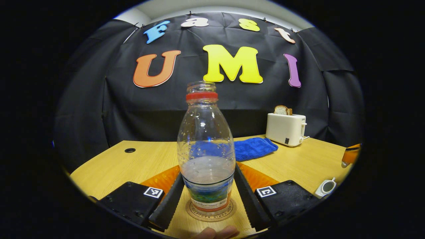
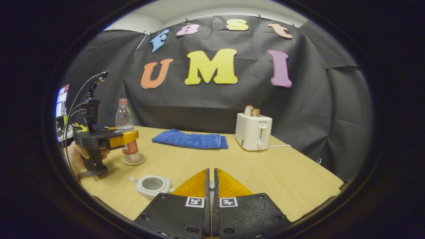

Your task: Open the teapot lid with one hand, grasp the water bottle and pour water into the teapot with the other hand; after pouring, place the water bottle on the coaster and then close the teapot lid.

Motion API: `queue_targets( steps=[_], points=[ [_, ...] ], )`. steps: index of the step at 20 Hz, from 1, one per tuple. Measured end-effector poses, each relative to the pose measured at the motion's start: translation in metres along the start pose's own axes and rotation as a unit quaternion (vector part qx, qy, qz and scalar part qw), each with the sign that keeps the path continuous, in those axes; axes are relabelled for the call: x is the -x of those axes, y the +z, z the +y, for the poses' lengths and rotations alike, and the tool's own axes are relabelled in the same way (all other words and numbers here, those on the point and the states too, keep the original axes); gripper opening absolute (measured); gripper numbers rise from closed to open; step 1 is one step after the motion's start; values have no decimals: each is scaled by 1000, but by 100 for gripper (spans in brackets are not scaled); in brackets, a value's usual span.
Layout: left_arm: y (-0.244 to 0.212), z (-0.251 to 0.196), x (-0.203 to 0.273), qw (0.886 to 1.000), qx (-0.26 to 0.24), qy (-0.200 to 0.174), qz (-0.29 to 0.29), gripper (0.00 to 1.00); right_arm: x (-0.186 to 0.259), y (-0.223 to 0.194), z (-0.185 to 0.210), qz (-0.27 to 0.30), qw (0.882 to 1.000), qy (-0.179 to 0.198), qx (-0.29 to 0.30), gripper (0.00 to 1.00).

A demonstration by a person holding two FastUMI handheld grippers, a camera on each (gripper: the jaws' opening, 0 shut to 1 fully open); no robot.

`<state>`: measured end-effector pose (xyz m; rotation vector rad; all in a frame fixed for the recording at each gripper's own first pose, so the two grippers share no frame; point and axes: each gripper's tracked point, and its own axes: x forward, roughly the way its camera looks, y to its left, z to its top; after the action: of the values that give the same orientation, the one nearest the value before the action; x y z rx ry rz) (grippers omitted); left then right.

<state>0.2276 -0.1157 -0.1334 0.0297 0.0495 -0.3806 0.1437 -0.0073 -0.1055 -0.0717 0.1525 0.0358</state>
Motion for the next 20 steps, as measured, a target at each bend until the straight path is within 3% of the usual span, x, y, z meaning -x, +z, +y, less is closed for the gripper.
queue_targets(
  steps=[3,12,17,20],
  points=[
    [-2,-1,3,1000,4,-2,6,93,3,2,0,-1,1000,-2,3,2],
    [-1,1,31,1000,0,0,10,97,23,24,23,-23,1000,13,10,2],
    [-2,7,72,999,-7,28,14,97,22,32,61,-37,997,61,11,2],
    [12,16,111,999,-11,53,2,97,18,25,90,-32,992,119,-3,2]
  ],
)
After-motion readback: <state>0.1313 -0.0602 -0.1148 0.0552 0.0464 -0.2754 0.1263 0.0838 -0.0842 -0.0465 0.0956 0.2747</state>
